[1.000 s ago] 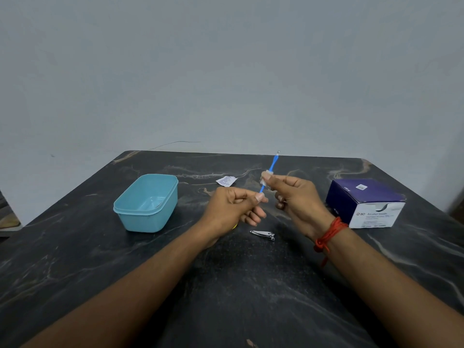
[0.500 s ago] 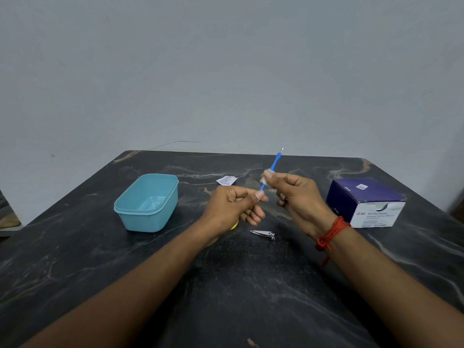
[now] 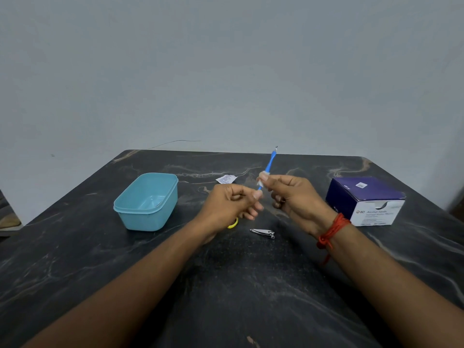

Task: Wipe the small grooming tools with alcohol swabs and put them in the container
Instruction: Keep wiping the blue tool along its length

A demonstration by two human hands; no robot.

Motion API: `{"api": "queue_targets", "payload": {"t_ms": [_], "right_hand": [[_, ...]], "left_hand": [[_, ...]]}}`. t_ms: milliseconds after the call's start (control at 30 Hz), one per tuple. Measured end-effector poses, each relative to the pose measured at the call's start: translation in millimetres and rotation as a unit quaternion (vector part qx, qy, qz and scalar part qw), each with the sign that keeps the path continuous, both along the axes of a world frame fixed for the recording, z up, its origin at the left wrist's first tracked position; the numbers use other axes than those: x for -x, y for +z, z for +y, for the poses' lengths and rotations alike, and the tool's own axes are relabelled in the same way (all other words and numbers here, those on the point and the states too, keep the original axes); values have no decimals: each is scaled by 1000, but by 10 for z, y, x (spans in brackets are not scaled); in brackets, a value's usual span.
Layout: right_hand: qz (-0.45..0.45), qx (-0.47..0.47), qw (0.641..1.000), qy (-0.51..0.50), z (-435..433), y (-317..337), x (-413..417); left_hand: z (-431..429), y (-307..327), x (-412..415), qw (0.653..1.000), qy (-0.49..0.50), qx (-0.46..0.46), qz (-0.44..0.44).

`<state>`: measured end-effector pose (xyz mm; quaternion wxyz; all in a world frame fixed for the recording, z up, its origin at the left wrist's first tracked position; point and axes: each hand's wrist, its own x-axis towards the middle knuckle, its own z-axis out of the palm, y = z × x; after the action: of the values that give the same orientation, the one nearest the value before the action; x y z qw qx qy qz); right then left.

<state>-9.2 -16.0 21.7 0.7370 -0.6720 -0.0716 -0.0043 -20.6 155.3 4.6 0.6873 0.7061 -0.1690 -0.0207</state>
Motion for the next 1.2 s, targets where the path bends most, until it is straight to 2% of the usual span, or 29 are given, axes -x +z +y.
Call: {"api": "queue_targets", "payload": {"t_ms": [100,233,400,600,900,1200], "right_hand": [[7,6,999,53,-56,49,-1],[8,32,992,122,-26,42,56],[18,87,978,188,50,-3,118],[6,110,979,172,54,-11,117],[-45,154,981,111,98,-28,132],[-41,156,980,117,73,-15,131]], "left_hand": [[65,72,-31,999,26,30,11],[150,149,-50,995,15,88,53],[132,184,12,994,-38,79,64],[152,191,0,991,-11,119,62],[154,162,-30,993,11,110,46],[173,159,-20,993,20,107,48]]}}
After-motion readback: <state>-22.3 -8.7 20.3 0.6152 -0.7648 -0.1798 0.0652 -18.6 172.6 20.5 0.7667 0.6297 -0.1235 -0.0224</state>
